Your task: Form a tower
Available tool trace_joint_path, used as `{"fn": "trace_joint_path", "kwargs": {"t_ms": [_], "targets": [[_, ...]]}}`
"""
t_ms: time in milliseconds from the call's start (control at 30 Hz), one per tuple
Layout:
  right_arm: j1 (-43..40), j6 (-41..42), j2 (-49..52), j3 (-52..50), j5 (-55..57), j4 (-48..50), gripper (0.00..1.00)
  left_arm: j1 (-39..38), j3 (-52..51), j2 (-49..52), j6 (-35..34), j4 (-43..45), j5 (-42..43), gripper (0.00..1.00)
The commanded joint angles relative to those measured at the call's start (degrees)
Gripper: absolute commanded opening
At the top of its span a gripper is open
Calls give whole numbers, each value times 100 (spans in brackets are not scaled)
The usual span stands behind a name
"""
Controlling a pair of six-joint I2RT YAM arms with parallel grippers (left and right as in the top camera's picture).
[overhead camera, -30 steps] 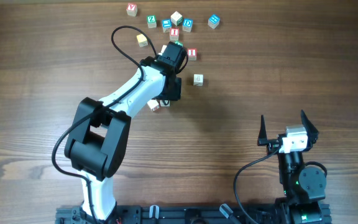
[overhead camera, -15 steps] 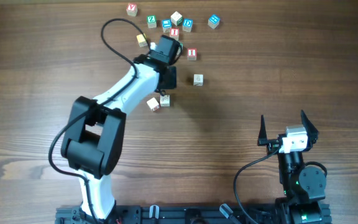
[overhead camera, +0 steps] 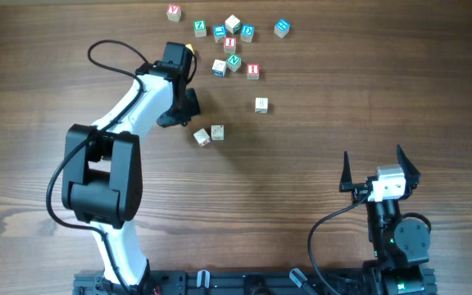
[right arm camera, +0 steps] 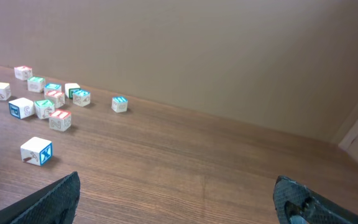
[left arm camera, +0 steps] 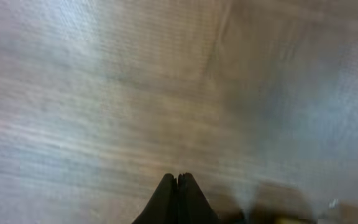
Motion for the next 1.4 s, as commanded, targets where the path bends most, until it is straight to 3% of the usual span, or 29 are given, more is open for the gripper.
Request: {"fn": "trace_joint_path", "kwargs": {"t_ms": [0, 267, 1367], "targets": [[20, -28, -24, -7, -92, 11, 100, -63, -35, 4, -31, -190, 249, 4], [20, -33, -24, -7, -92, 13, 100, -68, -35, 4, -28, -511, 251, 6], [20, -33, -24, -7, -92, 11, 100, -68, -35, 4, -7, -400, 638, 5]]}}
